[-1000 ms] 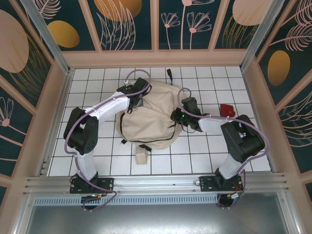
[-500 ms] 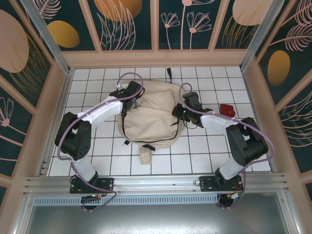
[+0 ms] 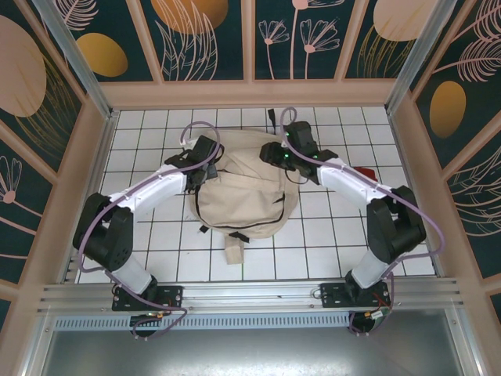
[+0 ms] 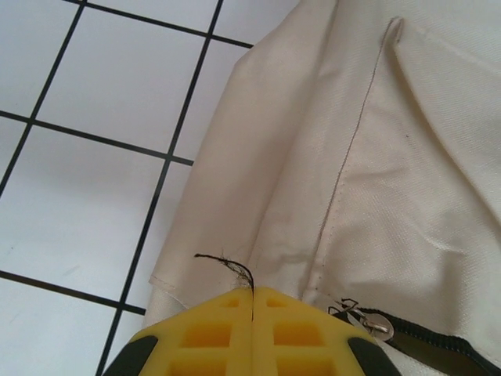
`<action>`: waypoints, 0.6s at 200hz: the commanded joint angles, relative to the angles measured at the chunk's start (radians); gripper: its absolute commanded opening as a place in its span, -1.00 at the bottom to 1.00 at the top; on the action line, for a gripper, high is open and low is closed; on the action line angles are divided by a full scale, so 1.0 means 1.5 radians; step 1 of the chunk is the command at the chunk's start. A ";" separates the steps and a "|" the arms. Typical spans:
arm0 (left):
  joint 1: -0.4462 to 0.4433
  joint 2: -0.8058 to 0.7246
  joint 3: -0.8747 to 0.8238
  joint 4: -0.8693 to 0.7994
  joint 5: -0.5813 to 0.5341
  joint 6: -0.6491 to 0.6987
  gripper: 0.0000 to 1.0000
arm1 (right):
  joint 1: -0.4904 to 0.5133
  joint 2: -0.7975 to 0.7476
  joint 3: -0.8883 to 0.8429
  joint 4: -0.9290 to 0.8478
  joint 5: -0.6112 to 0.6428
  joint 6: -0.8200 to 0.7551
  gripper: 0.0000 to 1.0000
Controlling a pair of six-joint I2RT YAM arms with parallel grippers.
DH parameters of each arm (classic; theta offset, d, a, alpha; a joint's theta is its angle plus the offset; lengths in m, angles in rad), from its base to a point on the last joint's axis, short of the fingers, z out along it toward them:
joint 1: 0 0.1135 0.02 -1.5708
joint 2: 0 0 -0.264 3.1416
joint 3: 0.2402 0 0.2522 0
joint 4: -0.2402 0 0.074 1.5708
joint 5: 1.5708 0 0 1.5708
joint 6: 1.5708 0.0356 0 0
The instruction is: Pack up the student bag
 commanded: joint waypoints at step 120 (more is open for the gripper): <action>0.004 -0.075 -0.092 0.060 0.036 0.000 -1.00 | 0.157 0.083 0.018 -0.081 -0.012 0.047 -0.46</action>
